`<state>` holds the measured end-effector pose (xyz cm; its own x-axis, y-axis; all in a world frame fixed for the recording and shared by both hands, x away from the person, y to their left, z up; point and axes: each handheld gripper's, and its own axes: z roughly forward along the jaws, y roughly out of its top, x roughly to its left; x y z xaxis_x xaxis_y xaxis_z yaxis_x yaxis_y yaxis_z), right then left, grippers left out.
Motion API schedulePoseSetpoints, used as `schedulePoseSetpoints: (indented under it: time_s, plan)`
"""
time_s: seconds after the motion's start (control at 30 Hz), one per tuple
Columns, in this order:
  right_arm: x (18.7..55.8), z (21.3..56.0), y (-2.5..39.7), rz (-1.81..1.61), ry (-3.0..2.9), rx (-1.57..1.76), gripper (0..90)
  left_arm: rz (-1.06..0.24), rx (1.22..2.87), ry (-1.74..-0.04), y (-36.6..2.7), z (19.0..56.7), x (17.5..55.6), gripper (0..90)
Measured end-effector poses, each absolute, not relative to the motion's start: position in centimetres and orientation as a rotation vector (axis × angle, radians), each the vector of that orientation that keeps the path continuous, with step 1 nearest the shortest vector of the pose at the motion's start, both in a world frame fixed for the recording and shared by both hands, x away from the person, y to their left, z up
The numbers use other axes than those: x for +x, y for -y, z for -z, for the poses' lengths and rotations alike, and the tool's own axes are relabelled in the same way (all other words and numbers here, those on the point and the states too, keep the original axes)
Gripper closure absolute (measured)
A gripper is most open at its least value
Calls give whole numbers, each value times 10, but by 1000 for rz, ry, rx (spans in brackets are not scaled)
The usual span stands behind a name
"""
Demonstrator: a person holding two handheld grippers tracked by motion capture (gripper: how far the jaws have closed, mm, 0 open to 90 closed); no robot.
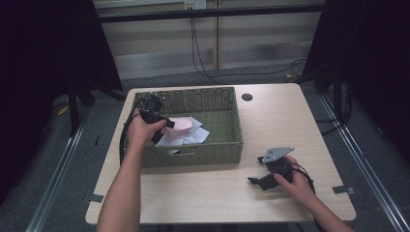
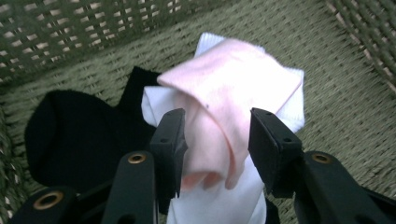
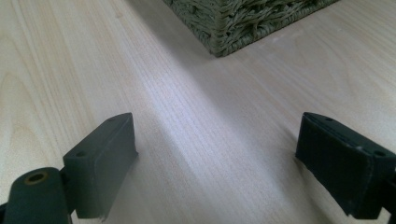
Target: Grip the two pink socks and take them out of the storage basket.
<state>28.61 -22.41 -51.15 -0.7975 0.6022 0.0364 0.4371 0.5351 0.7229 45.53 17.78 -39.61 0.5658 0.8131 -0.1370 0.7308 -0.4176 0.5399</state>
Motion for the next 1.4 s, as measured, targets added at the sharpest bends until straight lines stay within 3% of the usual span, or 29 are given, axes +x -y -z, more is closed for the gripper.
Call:
schedulePoseSetpoints:
  time_s: [0.27,0.5,0.73,0.87,1.2,1.27,1.4]
  plan:
    - [286,512,224,-1114,-2555,874,112,-160,2260,-1254,-170,402,464,547]
    - [286,512,224,-1114,-2555,874,112,-173,2237,-1266,-167,403,470,619]
    - [286,512,224,-1114,-2555,874,112,-159,2267,-1257,-165,399,471,769]
    - [286,512,224,-1114,-2555,874,112,-154,2270,-1254,-167,395,470,900]
    - [286,512,224,-1113,-2555,877,112,-126,2266,-1249,-166,388,470,892]
    - [286,512,224,-1114,-2554,873,112,-107,2244,-1280,-166,389,471,804]
    - [286,512,224,-1114,-2555,877,112,-95,2247,-1323,-166,393,472,742]
